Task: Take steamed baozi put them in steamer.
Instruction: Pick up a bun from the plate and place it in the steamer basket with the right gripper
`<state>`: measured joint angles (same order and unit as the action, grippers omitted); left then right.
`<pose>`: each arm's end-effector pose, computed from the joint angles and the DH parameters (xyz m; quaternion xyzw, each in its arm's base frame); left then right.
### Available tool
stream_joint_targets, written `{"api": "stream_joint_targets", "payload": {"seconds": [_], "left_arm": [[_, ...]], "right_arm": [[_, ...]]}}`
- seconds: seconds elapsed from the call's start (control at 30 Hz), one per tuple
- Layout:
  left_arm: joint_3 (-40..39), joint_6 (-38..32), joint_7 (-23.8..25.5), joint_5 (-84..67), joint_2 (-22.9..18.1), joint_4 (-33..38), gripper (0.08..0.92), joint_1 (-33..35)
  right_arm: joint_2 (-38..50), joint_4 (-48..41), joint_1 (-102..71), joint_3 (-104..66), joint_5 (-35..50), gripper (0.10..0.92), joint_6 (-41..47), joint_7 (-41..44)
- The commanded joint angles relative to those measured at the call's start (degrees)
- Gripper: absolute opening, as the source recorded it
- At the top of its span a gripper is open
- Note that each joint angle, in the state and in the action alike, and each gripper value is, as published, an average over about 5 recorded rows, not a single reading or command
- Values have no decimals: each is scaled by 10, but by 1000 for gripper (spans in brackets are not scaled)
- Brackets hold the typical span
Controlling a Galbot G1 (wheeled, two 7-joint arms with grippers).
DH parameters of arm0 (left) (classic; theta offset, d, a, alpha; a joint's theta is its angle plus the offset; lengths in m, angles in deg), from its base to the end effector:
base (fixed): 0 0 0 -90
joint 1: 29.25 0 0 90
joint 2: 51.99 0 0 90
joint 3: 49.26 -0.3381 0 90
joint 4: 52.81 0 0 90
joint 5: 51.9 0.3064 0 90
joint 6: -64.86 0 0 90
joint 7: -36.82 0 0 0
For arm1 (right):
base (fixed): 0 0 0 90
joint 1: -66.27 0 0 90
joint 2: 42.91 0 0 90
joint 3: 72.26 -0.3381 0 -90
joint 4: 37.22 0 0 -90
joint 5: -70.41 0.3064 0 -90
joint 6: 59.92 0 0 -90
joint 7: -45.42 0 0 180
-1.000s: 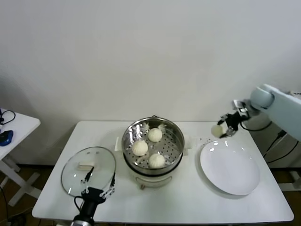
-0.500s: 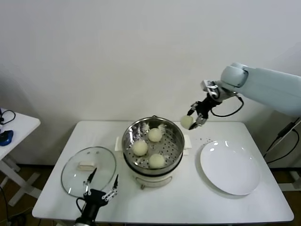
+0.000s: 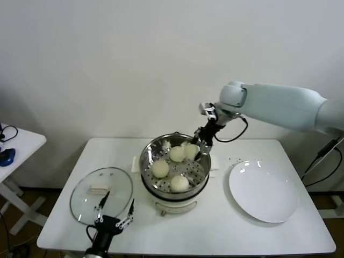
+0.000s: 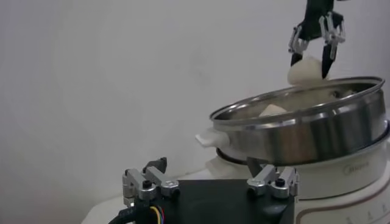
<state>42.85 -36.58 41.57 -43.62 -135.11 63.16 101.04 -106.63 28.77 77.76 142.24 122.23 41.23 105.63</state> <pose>0.0798 0.0345 -0.3315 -0.0803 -0.9882 -0.1273 0.0284 0.5383 0.0019 -0.0524 0.6287 -0.5393 0.4309 0.3581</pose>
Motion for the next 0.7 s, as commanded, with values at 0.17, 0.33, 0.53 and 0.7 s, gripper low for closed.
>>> {"api": "stream_joint_targets", "payload": {"seconds": [0.17,0.33,0.53,0.7], "left_arm": [[-1,1,0,-1,0,-4,823,-1],[-1,0,0,-2,0,-7,823,-1],[-2,2,0,-3,0,-8,823,-6],[-3,2,0,-3,-1,-8,823,-5]], "right_arm": [[-27,-17,-47,16,-27,662,6,-10],[-29,-30,-52,14,-34,662,4,-10],[-37,-38,-54,10,-36,665,4,-12],[-37,-41,-55,9,-39,670,3,-12]]}}
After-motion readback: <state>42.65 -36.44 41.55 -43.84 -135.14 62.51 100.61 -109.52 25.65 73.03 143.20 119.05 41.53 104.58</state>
